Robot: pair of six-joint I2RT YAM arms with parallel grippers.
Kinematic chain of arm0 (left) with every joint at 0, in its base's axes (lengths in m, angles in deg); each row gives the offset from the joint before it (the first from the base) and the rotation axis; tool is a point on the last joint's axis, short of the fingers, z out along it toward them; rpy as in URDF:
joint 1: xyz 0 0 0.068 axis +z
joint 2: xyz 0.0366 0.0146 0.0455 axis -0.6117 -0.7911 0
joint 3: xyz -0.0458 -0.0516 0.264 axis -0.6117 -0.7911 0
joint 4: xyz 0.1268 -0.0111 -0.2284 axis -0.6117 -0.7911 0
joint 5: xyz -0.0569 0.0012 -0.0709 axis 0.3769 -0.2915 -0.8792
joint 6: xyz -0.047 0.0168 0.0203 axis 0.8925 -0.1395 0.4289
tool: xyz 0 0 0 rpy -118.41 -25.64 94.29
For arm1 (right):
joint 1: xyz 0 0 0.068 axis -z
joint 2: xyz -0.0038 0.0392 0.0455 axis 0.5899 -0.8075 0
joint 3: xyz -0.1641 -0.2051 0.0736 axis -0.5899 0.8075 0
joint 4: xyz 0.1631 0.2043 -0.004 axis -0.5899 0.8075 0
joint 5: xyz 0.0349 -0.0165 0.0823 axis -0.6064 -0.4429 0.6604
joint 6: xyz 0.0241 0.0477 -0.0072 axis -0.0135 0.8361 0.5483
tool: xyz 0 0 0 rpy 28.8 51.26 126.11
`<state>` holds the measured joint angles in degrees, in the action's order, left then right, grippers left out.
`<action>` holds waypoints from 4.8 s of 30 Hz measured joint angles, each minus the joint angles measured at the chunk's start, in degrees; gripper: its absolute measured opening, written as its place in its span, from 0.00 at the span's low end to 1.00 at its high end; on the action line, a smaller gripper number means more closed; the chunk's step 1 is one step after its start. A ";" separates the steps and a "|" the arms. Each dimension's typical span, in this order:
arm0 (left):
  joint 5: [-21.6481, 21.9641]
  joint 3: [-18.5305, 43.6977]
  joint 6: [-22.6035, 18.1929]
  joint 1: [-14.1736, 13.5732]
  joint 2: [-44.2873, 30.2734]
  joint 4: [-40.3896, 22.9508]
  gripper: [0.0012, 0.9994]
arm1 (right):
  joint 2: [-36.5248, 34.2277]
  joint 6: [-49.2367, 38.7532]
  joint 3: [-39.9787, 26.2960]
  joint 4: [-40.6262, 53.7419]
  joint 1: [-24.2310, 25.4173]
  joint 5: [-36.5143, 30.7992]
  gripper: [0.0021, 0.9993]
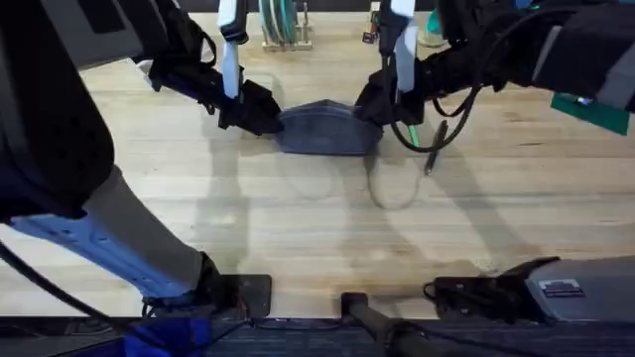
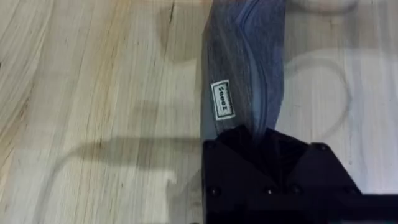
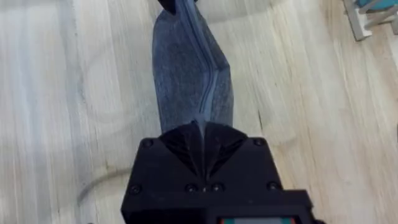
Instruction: Unzip the bag, pick up the pens from the table one at a time and place them inside, then zip the bag closed.
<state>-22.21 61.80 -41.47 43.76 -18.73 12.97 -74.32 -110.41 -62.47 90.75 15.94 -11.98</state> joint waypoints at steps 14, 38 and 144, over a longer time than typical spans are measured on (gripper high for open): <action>-0.02 0.00 0.00 -0.02 0.00 -0.02 0.04 | -4.08 0.47 0.00 -4.10 -2.38 0.74 0.03; 0.26 0.00 0.00 0.44 0.00 -0.04 0.04 | -4.49 3.83 0.09 -16.95 -8.86 -1.12 0.03; -1.68 0.11 0.24 0.15 3.72 -3.20 1.00 | -5.51 9.47 0.09 -23.44 -16.92 1.90 1.00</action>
<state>-23.89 61.91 -41.22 43.91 -15.01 9.76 -79.82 -100.94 -62.39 67.32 -0.98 -10.08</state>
